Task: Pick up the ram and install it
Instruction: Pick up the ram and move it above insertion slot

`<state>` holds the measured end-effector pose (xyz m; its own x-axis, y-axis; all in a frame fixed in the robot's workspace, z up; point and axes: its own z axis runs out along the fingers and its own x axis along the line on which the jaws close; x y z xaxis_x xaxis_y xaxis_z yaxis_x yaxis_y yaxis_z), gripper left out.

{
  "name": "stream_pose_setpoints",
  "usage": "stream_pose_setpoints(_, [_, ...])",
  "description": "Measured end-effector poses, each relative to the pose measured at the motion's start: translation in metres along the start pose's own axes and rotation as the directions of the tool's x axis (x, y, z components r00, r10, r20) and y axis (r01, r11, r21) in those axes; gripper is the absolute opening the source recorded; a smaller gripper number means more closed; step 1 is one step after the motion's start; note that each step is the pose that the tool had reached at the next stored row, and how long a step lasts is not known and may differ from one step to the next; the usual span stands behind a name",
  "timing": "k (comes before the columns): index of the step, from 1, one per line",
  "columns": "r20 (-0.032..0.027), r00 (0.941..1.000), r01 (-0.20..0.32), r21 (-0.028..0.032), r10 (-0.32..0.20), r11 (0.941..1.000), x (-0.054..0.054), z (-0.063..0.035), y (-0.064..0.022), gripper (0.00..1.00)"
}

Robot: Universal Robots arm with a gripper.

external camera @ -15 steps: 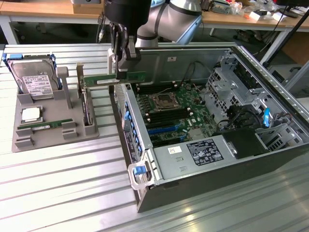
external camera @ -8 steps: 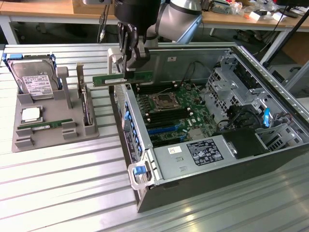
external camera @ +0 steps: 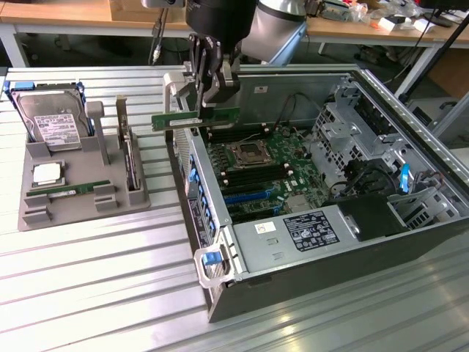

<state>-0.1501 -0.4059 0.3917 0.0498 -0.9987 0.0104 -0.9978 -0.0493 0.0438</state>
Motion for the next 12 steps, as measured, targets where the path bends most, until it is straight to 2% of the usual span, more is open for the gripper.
stream_pose_setpoints(12, [-0.0001,1.0,0.0,0.0001,0.0,1.0,0.001,-0.0005,-0.0137,0.13])
